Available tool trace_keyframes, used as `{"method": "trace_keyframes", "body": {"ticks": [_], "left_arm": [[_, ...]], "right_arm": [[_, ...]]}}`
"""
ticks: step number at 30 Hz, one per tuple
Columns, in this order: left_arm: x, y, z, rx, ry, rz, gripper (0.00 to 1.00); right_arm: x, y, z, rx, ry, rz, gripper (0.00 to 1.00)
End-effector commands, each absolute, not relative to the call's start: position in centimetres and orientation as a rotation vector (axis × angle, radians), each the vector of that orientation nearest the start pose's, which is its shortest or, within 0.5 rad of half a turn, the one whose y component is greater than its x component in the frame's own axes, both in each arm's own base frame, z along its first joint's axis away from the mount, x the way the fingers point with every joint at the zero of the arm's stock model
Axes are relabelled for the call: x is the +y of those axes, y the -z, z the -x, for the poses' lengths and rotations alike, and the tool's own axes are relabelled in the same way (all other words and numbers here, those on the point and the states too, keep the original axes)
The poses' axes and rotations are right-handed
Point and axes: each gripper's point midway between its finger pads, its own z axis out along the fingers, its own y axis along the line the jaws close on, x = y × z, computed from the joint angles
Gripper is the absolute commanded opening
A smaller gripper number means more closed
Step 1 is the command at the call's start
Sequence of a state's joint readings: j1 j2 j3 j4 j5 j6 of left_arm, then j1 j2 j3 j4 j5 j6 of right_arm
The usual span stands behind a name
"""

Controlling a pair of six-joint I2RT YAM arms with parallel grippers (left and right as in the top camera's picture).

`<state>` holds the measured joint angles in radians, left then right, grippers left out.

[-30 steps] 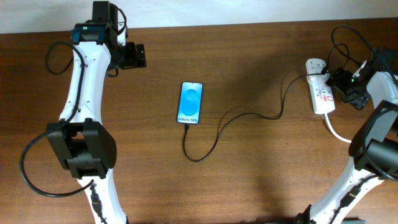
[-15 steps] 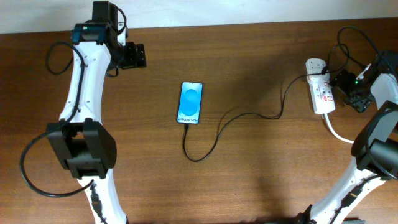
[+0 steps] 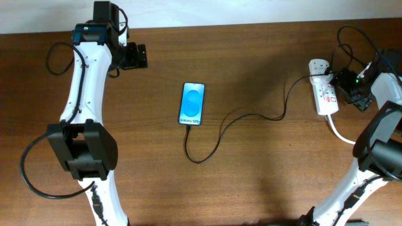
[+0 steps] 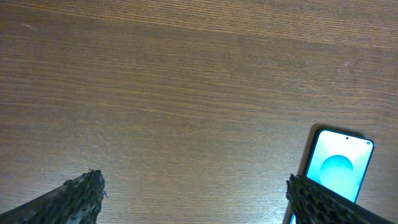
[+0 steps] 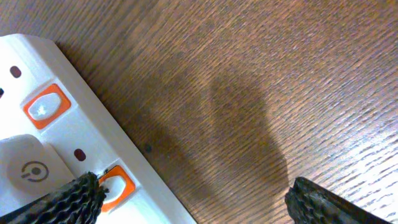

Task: Plug charger to phone and switch on socket
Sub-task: 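Position the right gripper over the power strip's orange switch, then press down on the orange switch with the right gripper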

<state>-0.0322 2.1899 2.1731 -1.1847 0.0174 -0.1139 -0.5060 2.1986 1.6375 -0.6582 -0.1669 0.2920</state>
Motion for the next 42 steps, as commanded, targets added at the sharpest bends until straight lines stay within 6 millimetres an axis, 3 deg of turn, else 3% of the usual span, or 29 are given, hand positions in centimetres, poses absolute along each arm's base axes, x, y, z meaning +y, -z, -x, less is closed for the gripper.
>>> {"method": "trace_keyframes", "body": {"ticks": [1,9,29,33,36,38,42], "left_arm": [[-1.6,-15.3,-50.8,2.773,0.044,0.128,0.99],[-1.6,-15.3,-50.8,2.773,0.044,0.128,0.99],[-1.6,-15.3,-50.8,2.773,0.044,0.128,0.99],[-1.6,-15.3,-50.8,2.773,0.044,0.128,0.99],[-1.6,-15.3,-50.8,2.773,0.044,0.128,0.99],[-1.6,-15.3,-50.8,2.773,0.044,0.128,0.99],[-1.6,-15.3,-50.8,2.773,0.044,0.128,0.99]], "right_arm": [[-20.0,-0.6,-44.6,2.630,-0.207,-1.023,0.98],[-19.0,1.0,-44.3,2.670,-0.277,-0.999,0.98],[-17.1,1.2,-44.6,2.716,-0.298,-0.932,0.98],[-16.0,3.0,-44.4,2.771,-0.308,-0.890,0.98],[-16.1,3.1,-44.5,2.767,-0.307,-0.888,0.98],[-16.6,2.8,-44.7,2.753,-0.302,-0.896,0.98],[-20.8,-1.9,-45.5,2.616,-0.266,-0.978,0.98]]}}
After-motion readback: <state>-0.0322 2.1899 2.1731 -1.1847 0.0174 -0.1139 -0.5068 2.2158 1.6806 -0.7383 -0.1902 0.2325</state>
